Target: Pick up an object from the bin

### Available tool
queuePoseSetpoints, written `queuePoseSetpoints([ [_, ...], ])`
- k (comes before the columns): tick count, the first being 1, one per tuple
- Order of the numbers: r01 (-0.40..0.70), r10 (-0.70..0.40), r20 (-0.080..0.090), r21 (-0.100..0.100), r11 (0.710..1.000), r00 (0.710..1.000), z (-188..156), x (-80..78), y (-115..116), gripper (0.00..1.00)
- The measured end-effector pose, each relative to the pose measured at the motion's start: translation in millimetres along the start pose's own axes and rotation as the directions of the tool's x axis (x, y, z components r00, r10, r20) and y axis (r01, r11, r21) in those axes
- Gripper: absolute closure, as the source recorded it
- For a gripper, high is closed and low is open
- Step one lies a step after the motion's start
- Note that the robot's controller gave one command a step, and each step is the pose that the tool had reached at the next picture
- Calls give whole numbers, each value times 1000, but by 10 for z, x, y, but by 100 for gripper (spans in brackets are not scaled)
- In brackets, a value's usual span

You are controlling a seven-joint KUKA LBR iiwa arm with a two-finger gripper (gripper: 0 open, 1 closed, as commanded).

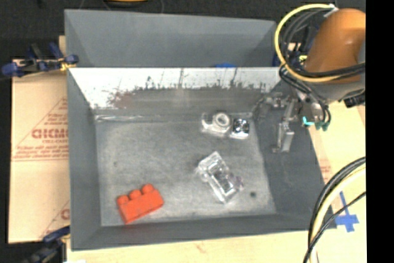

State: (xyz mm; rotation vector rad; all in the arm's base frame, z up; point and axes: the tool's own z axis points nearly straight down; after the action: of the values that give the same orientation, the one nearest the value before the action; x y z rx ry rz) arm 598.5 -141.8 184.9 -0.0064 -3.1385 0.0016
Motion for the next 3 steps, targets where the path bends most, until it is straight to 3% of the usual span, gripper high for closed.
queuePoseSetpoints([
  [1,461,-461,7,5,887,887,1140,333,291,0],
  [2,823,-823,5,3,568,568,1091,738,795,0],
  [3,770,-770,7,4,638,637,1141,553,1308,0],
])
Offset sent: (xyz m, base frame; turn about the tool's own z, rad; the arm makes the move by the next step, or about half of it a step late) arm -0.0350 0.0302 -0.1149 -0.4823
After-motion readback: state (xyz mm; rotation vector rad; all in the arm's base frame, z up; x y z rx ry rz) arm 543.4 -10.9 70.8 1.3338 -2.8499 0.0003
